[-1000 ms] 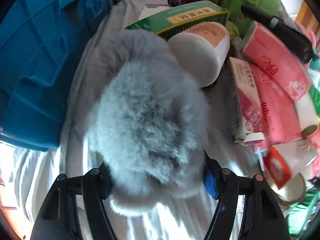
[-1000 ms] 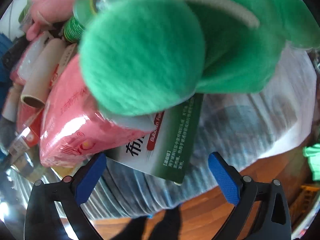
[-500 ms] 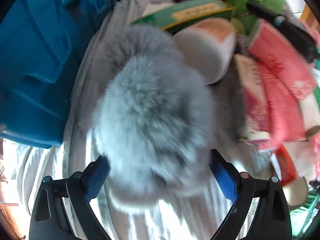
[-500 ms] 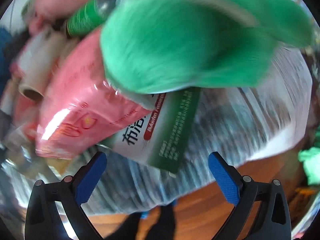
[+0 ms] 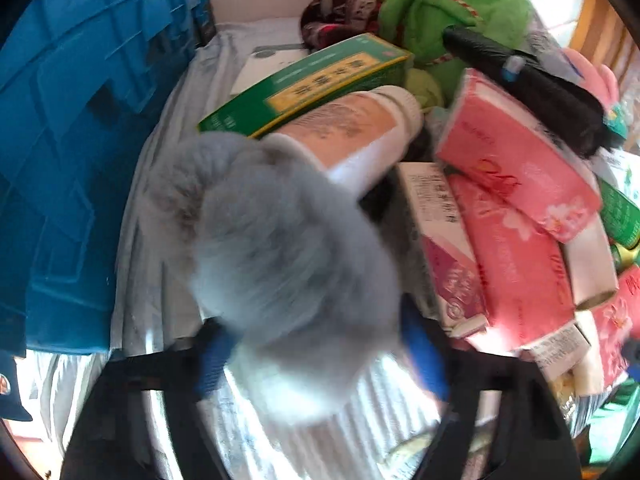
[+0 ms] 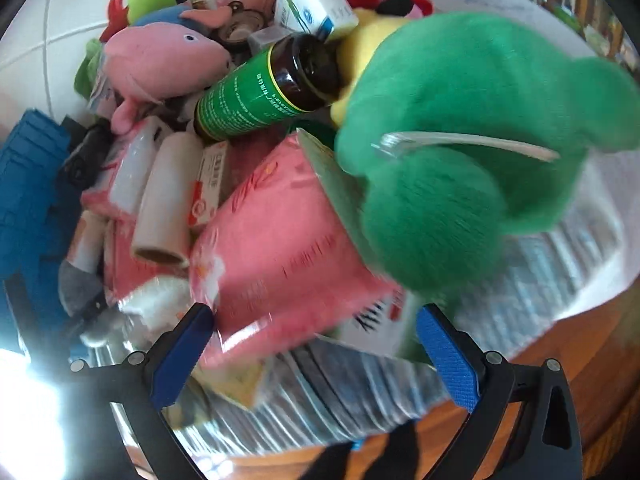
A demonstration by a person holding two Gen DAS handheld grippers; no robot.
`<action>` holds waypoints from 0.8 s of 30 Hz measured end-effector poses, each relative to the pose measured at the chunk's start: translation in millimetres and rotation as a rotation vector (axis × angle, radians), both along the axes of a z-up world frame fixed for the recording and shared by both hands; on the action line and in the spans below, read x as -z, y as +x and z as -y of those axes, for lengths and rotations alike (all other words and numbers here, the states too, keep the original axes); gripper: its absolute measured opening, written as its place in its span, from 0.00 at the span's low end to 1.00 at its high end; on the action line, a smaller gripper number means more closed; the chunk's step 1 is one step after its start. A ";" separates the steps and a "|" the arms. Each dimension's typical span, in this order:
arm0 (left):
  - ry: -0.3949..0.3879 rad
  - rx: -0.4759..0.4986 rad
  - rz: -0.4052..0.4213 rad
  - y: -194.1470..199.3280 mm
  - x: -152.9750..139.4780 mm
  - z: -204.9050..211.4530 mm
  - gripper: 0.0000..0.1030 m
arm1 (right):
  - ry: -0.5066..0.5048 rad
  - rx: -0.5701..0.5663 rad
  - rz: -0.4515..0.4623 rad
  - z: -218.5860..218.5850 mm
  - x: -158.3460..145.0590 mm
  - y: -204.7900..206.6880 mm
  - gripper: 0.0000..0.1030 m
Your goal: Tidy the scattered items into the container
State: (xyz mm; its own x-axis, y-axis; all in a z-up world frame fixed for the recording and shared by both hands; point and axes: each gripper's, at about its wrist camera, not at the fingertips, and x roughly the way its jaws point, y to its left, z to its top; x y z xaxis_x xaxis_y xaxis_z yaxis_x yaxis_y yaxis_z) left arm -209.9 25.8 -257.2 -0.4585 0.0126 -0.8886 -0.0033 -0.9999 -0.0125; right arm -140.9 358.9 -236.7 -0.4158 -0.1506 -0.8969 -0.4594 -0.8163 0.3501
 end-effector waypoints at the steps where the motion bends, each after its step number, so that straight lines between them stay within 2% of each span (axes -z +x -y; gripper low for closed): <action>1: -0.005 0.016 -0.013 3.4 -3.2 -2.9 0.55 | -0.002 -0.007 -0.008 -2.4 2.4 5.9 1.00; 2: -0.004 0.029 -0.021 3.2 -6.6 -3.5 0.45 | 0.010 -0.022 -0.011 1.4 1.1 1.3 0.90; 3: -0.002 0.040 -0.025 8.4 -8.7 -3.6 0.40 | 0.033 -0.034 -0.014 6.0 -2.4 -1.9 0.87; 5: 0.009 0.055 -0.028 17.0 -11.0 -3.0 0.40 | 0.080 -0.063 -0.038 14.3 -11.6 -3.3 0.82; 9: 0.011 0.034 0.005 3.5 -9.5 1.2 0.42 | 0.089 -0.089 -0.047 18.7 -13.6 -7.9 0.83; 13: 0.065 0.014 0.019 1.8 -23.4 10.3 0.43 | 0.086 -0.095 -0.032 19.8 -11.9 -10.2 0.87; 14: 0.073 0.017 0.010 5.4 -32.4 11.4 0.49 | 0.087 -0.100 -0.031 19.0 -11.7 -10.8 0.88; 17: 0.075 0.011 -0.068 24.3 -61.9 17.5 0.82 | 0.067 -0.104 -0.027 18.8 -10.0 -7.6 0.93; 18: 0.063 -0.002 -0.098 27.2 -68.1 19.6 0.86 | 0.062 -0.101 -0.022 18.2 -8.0 -6.0 0.93; 20: 0.028 -0.025 -0.122 17.7 -69.1 24.1 0.86 | 0.058 -0.096 -0.011 17.2 -3.8 -5.1 0.94; 24: -0.052 -0.049 -0.023 -9.2 -36.5 17.0 0.86 | 0.053 -0.093 -0.011 16.2 1.1 -4.7 0.96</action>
State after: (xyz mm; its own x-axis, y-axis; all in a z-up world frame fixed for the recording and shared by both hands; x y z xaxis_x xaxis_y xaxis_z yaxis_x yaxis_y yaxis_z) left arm -219.1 8.8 -220.7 -0.4780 -0.0562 -0.8765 0.0463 -0.9982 0.0387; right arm -145.6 342.7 -237.9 -0.4121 -0.1410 -0.9002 -0.3772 -0.8729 0.3094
